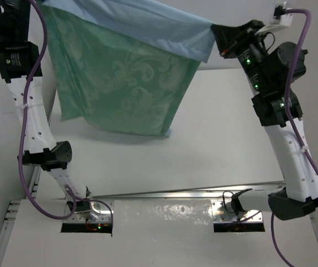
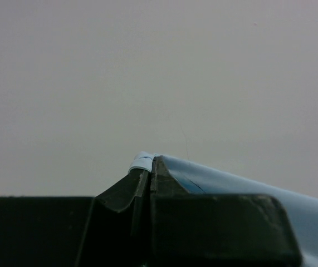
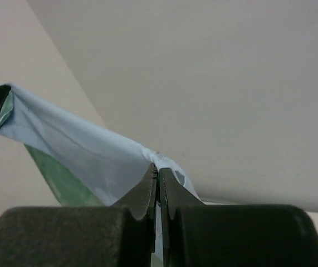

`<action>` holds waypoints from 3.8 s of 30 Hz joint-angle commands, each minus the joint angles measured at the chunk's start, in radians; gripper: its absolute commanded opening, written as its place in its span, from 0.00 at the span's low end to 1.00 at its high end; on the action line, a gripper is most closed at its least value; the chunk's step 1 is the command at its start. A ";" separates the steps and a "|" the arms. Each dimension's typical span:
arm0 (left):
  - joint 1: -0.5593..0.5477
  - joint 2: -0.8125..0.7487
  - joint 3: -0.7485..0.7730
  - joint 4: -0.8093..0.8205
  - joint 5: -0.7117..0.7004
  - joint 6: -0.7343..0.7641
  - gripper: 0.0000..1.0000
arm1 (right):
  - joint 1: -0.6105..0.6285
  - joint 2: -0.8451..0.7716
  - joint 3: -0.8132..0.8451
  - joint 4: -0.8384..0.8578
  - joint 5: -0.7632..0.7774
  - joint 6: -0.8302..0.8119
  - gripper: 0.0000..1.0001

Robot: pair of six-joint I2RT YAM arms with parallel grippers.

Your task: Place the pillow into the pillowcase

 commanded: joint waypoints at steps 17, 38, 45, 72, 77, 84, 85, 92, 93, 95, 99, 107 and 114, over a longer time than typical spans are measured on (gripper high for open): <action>0.015 -0.026 0.006 0.286 -0.431 0.220 0.00 | 0.543 0.122 -0.027 0.159 0.092 0.052 0.00; -0.798 0.684 -0.199 0.036 -0.176 0.294 0.00 | 0.509 -0.547 -1.151 -0.480 1.041 0.855 0.00; -0.890 0.762 -0.198 -0.041 0.073 0.173 1.00 | 0.402 -0.656 -1.328 -0.782 1.100 0.938 0.46; -0.033 -0.042 -0.952 -0.482 0.103 0.353 1.00 | -0.057 0.485 -0.456 -0.160 0.144 -0.066 0.60; 0.000 -0.113 -1.133 -0.464 0.077 0.400 1.00 | -0.068 0.568 -0.484 -0.119 0.248 -0.028 0.51; -0.002 -0.111 -1.273 -0.426 0.052 0.406 1.00 | -0.079 0.626 -0.491 -0.053 0.196 -0.011 0.47; -0.002 -0.105 -1.284 -0.421 0.042 0.410 1.00 | -0.079 0.641 -0.483 -0.055 0.187 -0.009 0.47; -0.002 -0.056 -1.276 -0.410 -0.001 0.427 1.00 | -0.152 0.749 -0.485 -0.031 0.112 0.078 0.21; 0.000 -0.055 -1.278 -0.410 -0.010 0.433 1.00 | -0.163 0.750 -0.472 -0.038 0.137 0.071 0.12; 0.000 -0.053 -1.279 -0.406 -0.023 0.441 1.00 | -0.190 0.734 -0.451 -0.065 0.203 0.045 0.00; -0.002 -0.036 -1.295 -0.395 -0.052 0.461 1.00 | -0.195 0.709 -0.301 -0.094 0.481 -0.171 0.00; 0.000 -0.004 -1.309 -0.383 -0.095 0.473 1.00 | -0.263 0.931 0.001 -0.160 0.966 -0.328 0.18; 0.006 -0.004 -1.286 -0.398 -0.104 0.481 1.00 | -0.375 1.002 0.081 -0.431 0.899 -0.162 0.69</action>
